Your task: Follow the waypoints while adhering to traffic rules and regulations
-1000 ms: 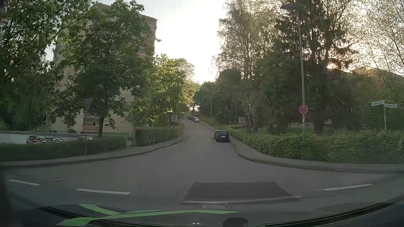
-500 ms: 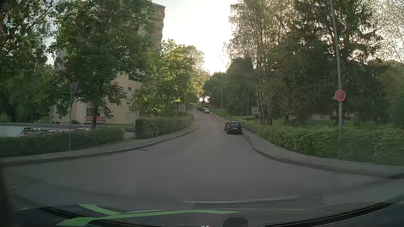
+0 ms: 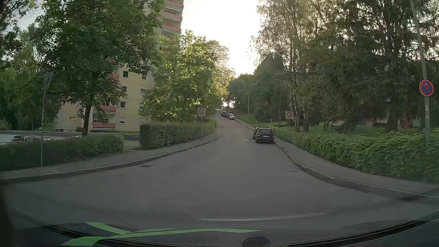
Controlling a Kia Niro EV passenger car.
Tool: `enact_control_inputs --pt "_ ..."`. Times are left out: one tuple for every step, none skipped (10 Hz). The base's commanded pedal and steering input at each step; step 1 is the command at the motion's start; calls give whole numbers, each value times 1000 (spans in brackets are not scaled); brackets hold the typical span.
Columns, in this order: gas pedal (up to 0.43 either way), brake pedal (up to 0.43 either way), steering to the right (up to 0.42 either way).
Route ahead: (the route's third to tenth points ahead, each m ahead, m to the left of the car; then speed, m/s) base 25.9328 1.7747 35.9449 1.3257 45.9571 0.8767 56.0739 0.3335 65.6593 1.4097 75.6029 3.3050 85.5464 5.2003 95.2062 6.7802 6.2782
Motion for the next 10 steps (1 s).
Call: enact_control_inputs --pt "87 0 -24" --pt "67 0 -18" --pt "47 0 -13" --pt "47 0 -8" --pt "47 0 -5" --pt "47 0 -1" --pt "59 0 2" --pt "59 0 4" --pt "67 0 5" --pt "87 0 4"
